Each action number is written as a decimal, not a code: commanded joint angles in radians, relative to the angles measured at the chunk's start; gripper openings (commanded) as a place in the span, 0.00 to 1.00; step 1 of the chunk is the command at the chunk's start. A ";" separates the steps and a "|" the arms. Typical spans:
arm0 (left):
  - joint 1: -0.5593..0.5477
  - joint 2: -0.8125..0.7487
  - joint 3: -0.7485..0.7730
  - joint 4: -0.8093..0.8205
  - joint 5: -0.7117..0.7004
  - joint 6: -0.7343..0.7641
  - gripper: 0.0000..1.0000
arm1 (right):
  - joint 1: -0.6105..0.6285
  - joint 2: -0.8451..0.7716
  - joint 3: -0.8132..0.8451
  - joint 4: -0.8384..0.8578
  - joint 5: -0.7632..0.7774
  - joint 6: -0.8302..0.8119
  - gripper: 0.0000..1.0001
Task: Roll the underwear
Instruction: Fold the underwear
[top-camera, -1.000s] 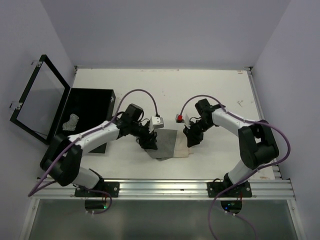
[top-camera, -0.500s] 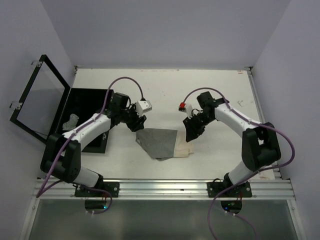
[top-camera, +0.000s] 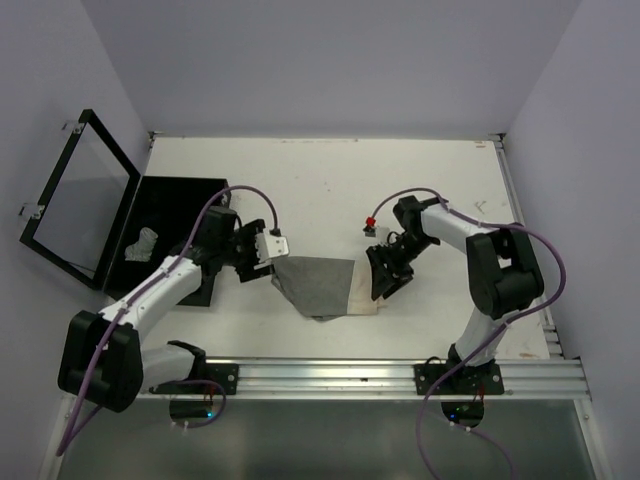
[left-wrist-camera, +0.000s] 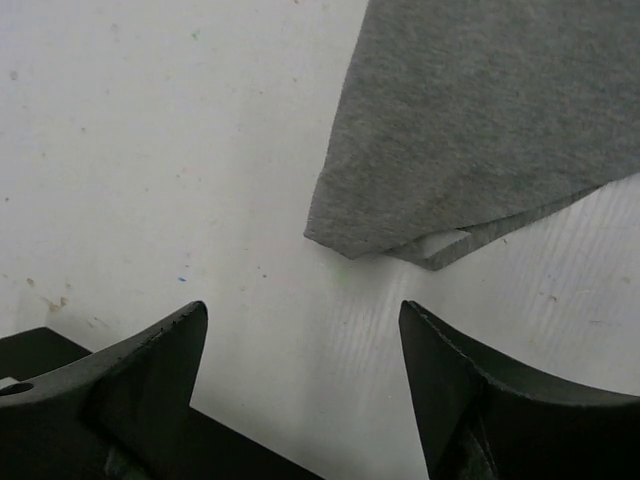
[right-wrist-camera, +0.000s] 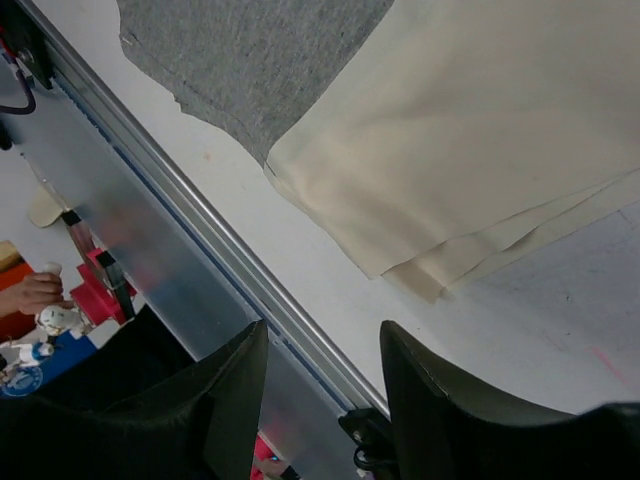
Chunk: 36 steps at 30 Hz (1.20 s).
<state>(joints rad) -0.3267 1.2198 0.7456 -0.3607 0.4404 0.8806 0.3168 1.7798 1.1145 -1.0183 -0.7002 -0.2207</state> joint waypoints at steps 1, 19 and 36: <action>0.006 -0.032 -0.101 0.109 -0.020 0.126 0.81 | 0.001 -0.008 -0.022 0.006 0.008 0.110 0.52; -0.028 0.014 -0.178 0.244 -0.018 0.061 0.82 | -0.007 0.210 0.100 0.176 0.094 0.271 0.49; -0.070 -0.049 -0.231 0.276 -0.037 0.066 1.00 | -0.093 0.190 0.305 0.115 0.071 0.189 0.48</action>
<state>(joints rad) -0.3656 1.2369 0.5583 -0.1196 0.3706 0.9264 0.2260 2.1132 1.5074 -0.8879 -0.6186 0.0135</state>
